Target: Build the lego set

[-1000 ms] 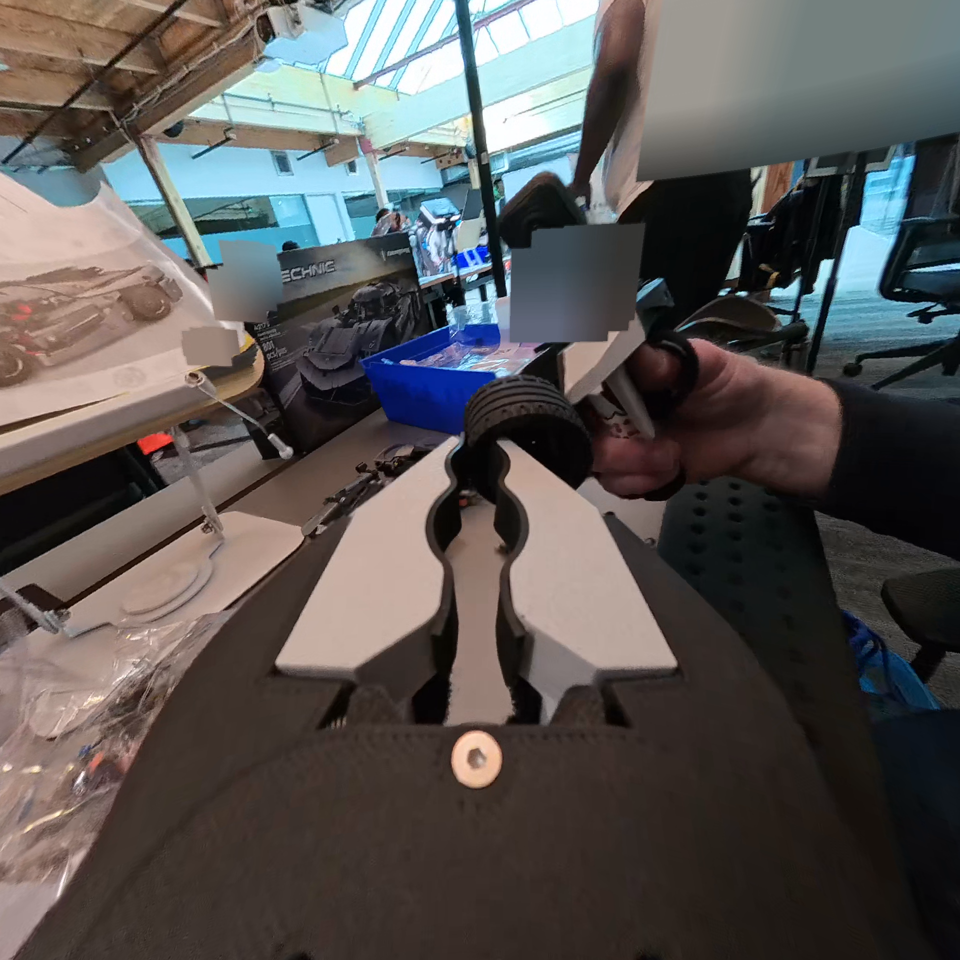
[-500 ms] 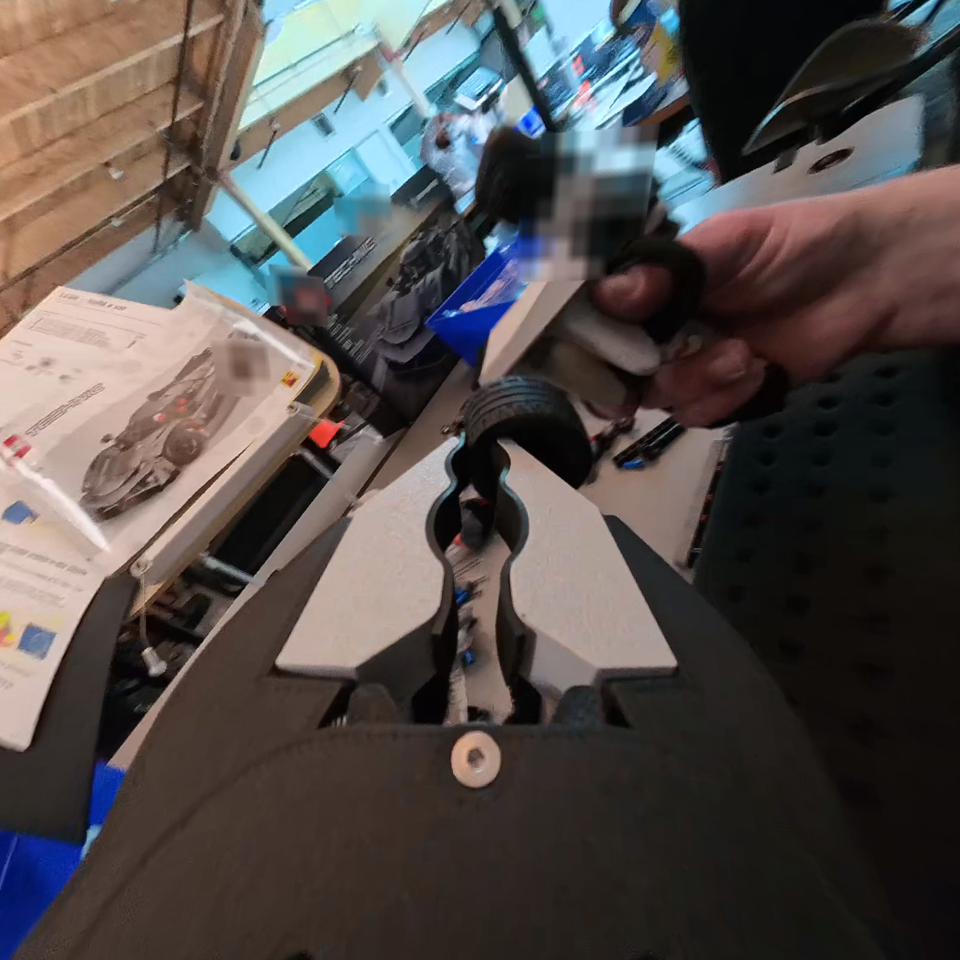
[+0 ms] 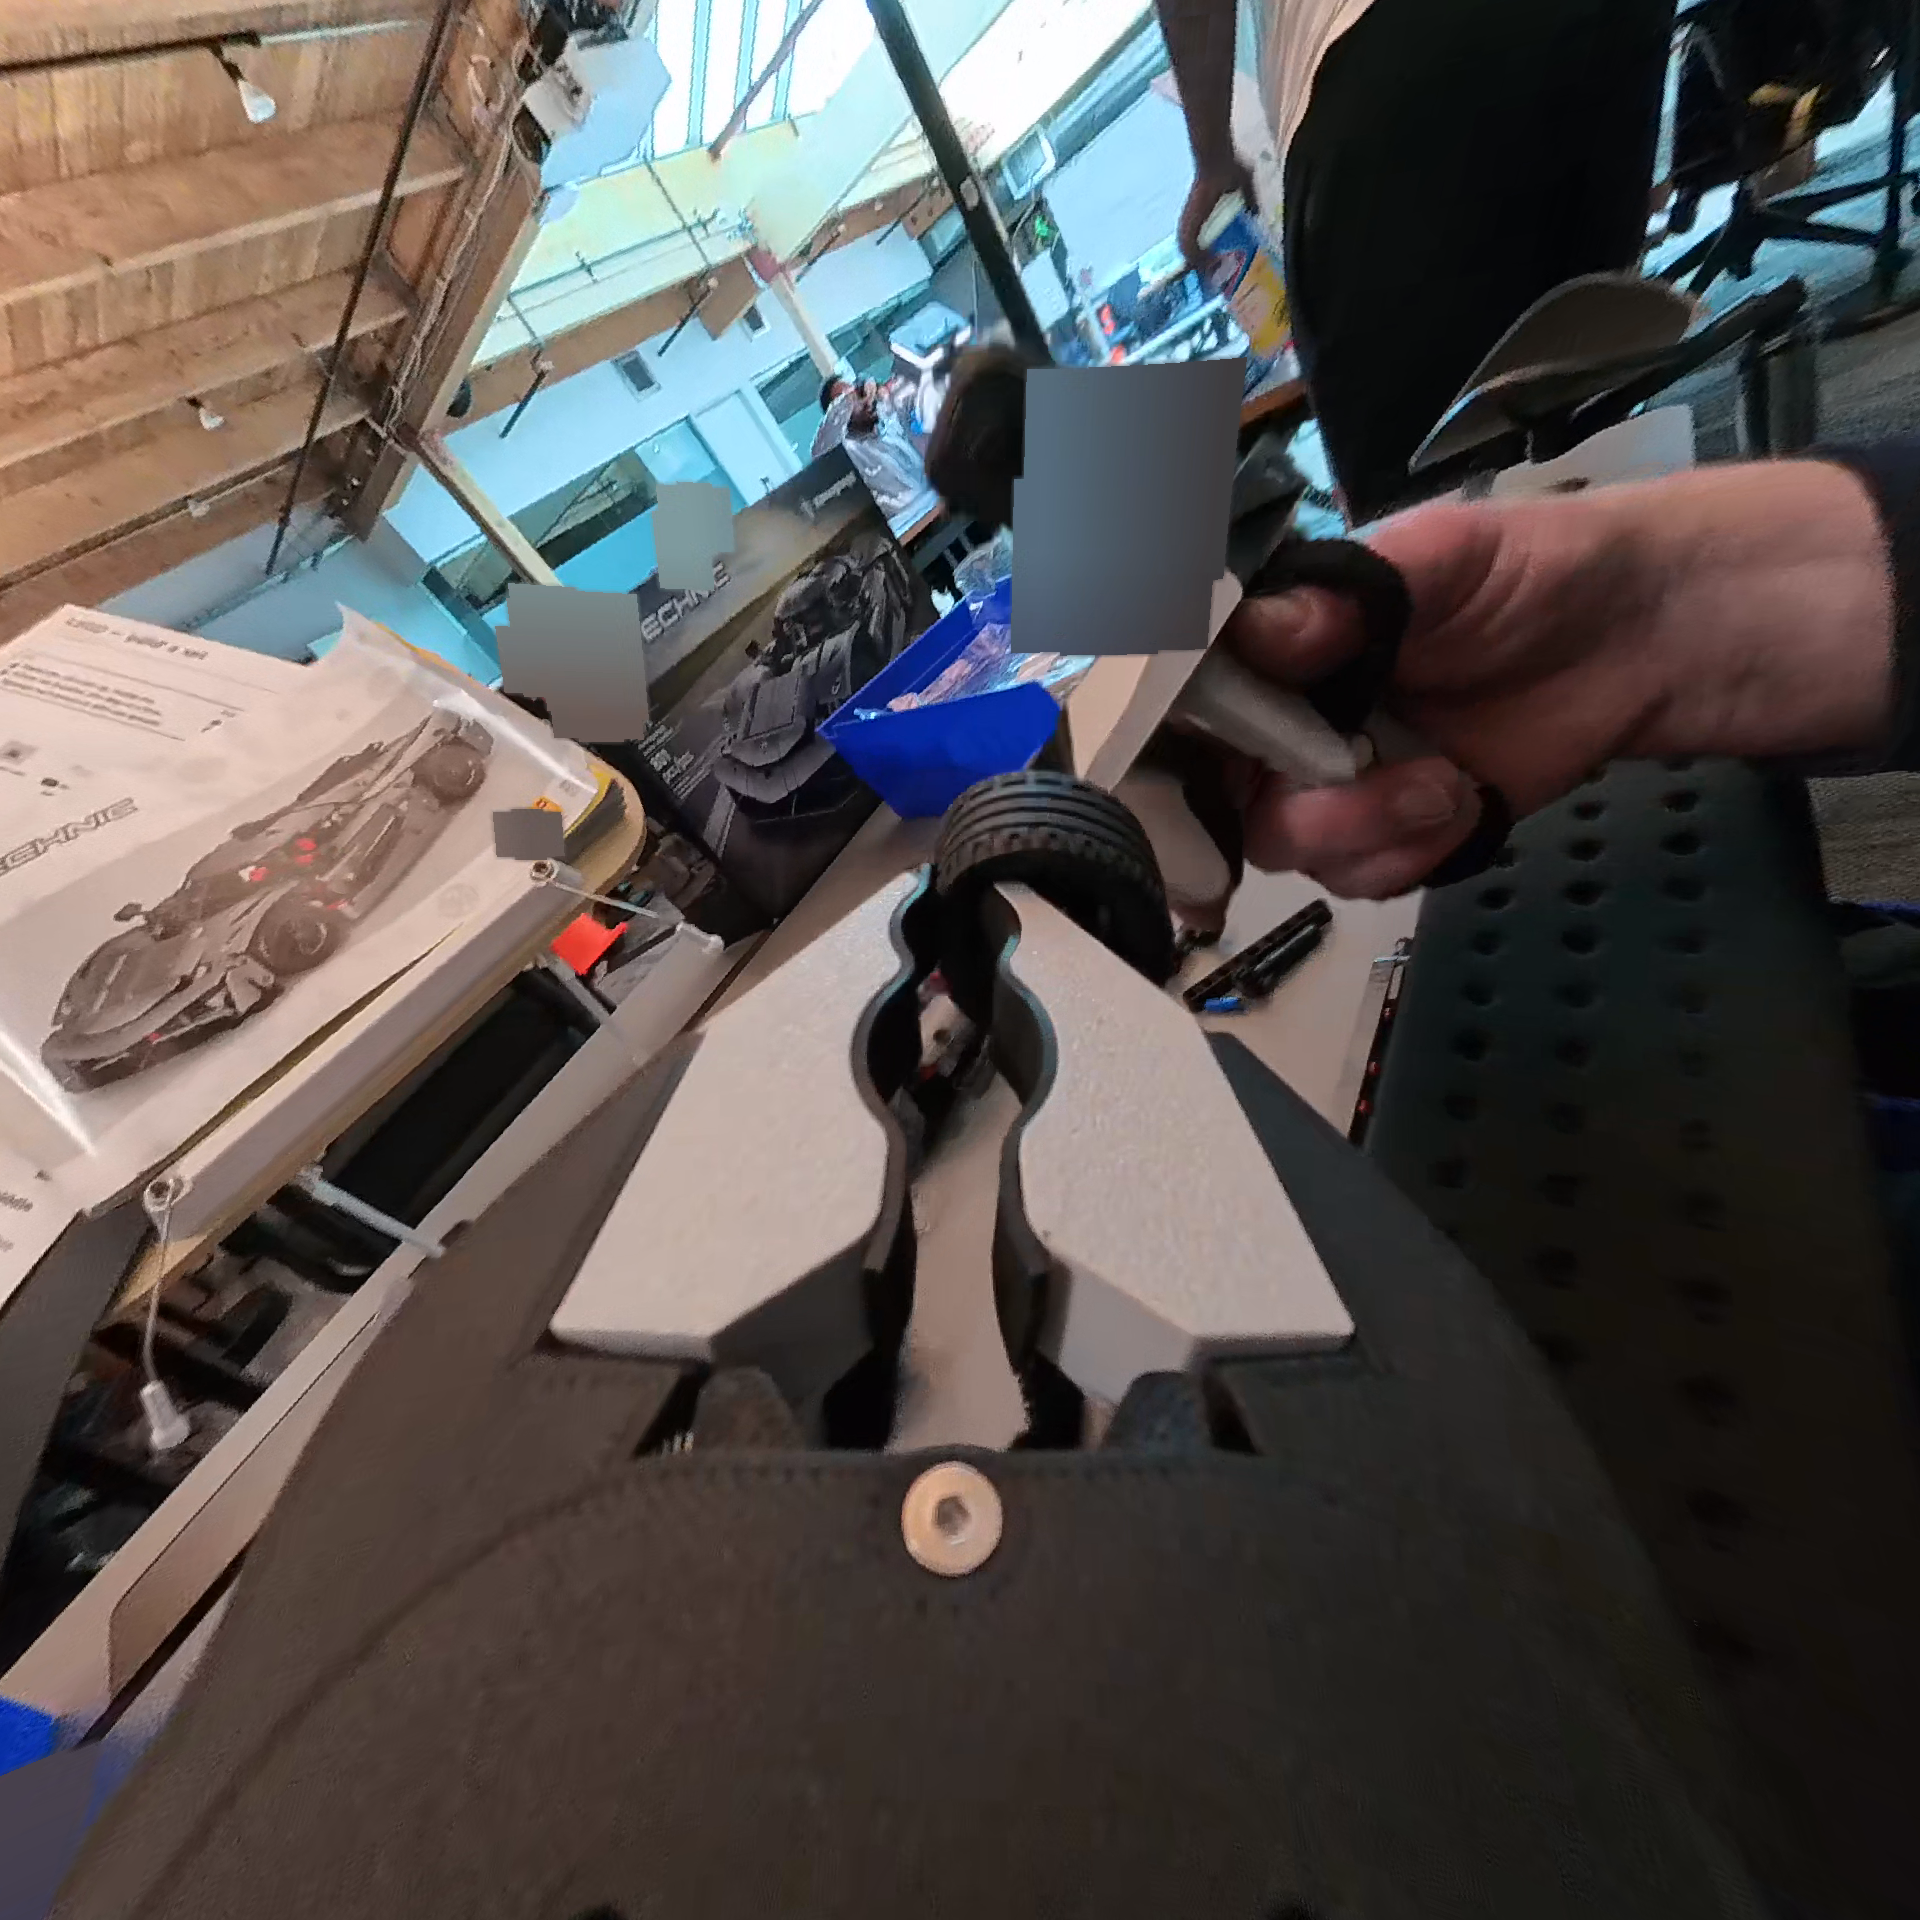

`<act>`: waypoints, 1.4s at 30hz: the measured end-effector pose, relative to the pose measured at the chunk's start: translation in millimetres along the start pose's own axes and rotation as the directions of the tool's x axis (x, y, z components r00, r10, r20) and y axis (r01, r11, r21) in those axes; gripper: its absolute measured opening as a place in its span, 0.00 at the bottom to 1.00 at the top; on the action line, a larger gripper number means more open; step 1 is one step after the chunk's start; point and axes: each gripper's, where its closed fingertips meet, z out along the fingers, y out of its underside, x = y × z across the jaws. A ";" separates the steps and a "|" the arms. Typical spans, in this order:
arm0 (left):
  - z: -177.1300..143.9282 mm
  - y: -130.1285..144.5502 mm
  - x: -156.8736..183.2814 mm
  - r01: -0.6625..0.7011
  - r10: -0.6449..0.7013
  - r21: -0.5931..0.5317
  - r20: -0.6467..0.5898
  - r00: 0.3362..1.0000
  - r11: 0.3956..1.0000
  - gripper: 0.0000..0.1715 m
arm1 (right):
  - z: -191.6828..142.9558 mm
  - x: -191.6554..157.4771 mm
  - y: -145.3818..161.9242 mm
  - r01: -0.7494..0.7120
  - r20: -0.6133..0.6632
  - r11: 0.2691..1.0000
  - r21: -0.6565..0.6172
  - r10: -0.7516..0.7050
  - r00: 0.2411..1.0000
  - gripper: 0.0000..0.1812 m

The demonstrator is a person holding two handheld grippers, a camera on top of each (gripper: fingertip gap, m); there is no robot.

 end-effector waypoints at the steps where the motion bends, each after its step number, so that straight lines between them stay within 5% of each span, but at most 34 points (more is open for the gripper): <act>1: -0.8 -4.1 1.4 0.011 -0.011 0.022 -0.011 1.000 1.000 0.02 | 0.9 -3.5 0.4 -0.039 0.045 0.999 0.009 0.039 0.998 0.17; 5: -3.4 -8.2 0.9 0.039 -0.038 0.048 -0.020 0.999 0.998 0.02 | 3.5 -6.0 -0.6 -0.043 0.069 0.998 0.055 0.039 0.997 0.17; 17: -0.8 -10.6 0.7 0.211 -0.209 0.058 -0.035 0.977 0.976 0.01 | -5.2 -10.2 -11.0 0.158 -0.153 0.980 0.122 -0.139 0.978 0.16; 21: 7.2 -0.1 -9.0 0.529 -0.531 0.104 -0.018 0.847 0.842 0.01 | -3.6 2.4 -19.5 0.334 -0.384 0.939 0.079 -0.281 0.880 0.16; 25: 10.6 4.0 -23.0 0.705 -0.712 0.185 -0.038 0.701 0.684 0.01 | 1.6 4.3 -38.3 0.542 -0.581 0.837 -0.072 -0.477 0.660 0.16; 28: 6.3 14.7 -37.7 0.815 -0.826 0.220 -0.065 0.560 0.536 0.01 | -5.3 4.6 -54.5 0.657 -0.667 0.716 -0.235 -0.611 0.427 0.16; 29: 1.6 15.8 -42.9 0.836 -0.845 0.243 -0.098 0.526 0.492 0.01 | -2.2 2.3 -54.6 0.666 -0.648 0.701 -0.255 -0.635 0.420 0.16; 32: -4.6 33.9 -48.5 0.825 -0.840 0.215 -0.041 0.542 0.522 0.01 | -9.8 11.0 -52.5 0.621 -0.636 0.732 -0.280 -0.626 0.451 0.16; 37: -18.6 65.0 -55.1 0.765 -0.766 0.057 0.099 0.635 0.641 0.01 | -39.8 76.4 9.9 0.211 -0.571 0.821 -0.530 -0.530 0.627 0.16; 42: -24.7 81.5 -55.3 0.727 -0.718 -0.052 0.123 0.685 0.685 0.02 | -65.0 118.2 67.0 -0.091 -0.585 0.724 -0.684 -0.470 0.661 0.16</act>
